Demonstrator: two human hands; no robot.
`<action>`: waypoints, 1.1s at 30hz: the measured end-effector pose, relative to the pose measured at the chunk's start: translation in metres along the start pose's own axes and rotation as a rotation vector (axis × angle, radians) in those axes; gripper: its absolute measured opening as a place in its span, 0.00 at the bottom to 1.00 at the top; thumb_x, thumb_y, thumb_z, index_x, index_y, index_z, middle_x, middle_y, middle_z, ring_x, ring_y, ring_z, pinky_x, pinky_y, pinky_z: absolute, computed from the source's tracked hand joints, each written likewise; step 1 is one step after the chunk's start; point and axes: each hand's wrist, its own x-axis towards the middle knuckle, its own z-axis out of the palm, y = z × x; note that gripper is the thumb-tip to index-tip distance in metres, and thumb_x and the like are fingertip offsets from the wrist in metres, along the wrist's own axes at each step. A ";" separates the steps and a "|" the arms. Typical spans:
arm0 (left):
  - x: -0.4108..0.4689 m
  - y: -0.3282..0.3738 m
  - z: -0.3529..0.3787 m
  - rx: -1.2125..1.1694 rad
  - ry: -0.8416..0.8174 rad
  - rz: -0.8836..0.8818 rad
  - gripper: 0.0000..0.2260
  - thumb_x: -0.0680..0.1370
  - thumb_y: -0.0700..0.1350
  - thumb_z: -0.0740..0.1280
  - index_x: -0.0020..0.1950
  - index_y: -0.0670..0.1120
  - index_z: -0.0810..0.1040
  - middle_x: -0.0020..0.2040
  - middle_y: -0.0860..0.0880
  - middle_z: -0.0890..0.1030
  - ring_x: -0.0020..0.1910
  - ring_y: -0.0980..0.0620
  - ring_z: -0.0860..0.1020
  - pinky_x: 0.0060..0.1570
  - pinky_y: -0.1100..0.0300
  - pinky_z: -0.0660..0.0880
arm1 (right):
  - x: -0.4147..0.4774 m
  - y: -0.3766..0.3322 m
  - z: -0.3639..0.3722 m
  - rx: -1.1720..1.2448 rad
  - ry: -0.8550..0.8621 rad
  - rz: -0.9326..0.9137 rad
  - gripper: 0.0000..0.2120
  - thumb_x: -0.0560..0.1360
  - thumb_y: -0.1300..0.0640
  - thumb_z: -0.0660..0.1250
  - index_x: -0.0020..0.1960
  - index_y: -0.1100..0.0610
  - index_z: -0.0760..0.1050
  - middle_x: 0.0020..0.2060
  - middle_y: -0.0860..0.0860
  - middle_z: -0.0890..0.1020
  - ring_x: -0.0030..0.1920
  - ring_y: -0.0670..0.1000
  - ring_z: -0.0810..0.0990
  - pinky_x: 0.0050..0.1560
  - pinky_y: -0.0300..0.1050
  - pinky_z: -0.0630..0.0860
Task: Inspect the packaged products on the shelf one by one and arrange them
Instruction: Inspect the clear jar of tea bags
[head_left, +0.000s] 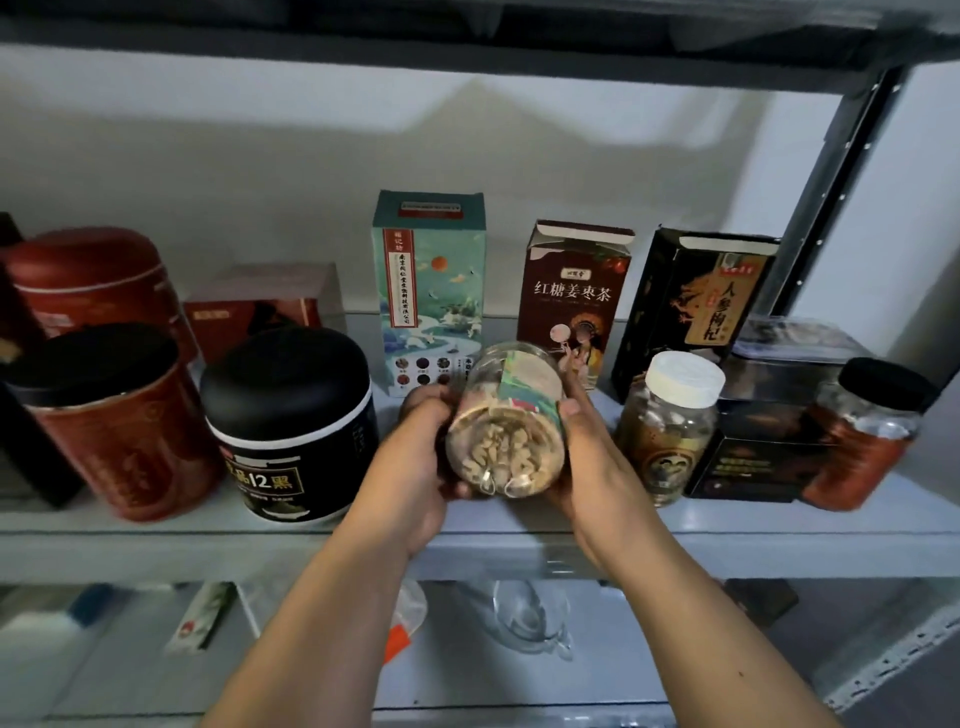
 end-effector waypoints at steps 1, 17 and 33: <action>-0.001 0.000 0.000 0.010 -0.012 -0.007 0.10 0.85 0.47 0.56 0.59 0.46 0.75 0.41 0.45 0.83 0.33 0.51 0.80 0.20 0.67 0.65 | 0.001 -0.001 0.002 0.005 -0.014 0.011 0.35 0.68 0.17 0.59 0.72 0.29 0.69 0.70 0.41 0.77 0.73 0.49 0.74 0.75 0.62 0.67; -0.005 0.001 0.001 0.085 -0.070 0.002 0.22 0.83 0.56 0.60 0.67 0.40 0.76 0.57 0.38 0.84 0.53 0.41 0.84 0.52 0.37 0.79 | 0.001 -0.005 -0.001 0.132 -0.009 0.057 0.20 0.86 0.49 0.50 0.69 0.50 0.76 0.51 0.55 0.87 0.48 0.53 0.85 0.43 0.50 0.83; -0.009 0.005 -0.003 -0.020 -0.150 -0.109 0.23 0.83 0.62 0.54 0.61 0.48 0.81 0.54 0.42 0.86 0.49 0.43 0.86 0.43 0.47 0.82 | -0.045 -0.003 0.003 -0.302 0.054 -0.521 0.41 0.70 0.65 0.73 0.68 0.34 0.56 0.60 0.54 0.77 0.60 0.49 0.79 0.61 0.45 0.76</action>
